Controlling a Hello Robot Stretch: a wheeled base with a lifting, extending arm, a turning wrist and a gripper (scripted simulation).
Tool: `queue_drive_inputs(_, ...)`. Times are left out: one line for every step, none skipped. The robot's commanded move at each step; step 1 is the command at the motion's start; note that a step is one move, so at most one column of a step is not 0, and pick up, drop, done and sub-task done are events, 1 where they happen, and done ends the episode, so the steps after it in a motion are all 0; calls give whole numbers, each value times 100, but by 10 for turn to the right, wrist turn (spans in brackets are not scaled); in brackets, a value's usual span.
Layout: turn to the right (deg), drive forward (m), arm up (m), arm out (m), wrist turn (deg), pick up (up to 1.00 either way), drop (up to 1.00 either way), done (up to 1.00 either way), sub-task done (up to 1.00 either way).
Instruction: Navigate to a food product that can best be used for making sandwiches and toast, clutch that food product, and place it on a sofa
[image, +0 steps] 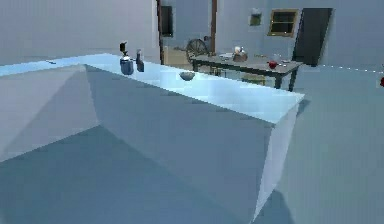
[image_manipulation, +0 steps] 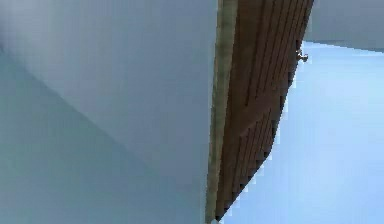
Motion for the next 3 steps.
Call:
queue_drive_inputs(450, 0, 0, 0, 0, 0, 0, 0, 0)
queue_drive_inputs(390, 0, 0, 0, 0, 0, 0, 0, 0)
queue_drive_inputs(30, 0, 0, 0, 0, 0, 0, 0, 0)
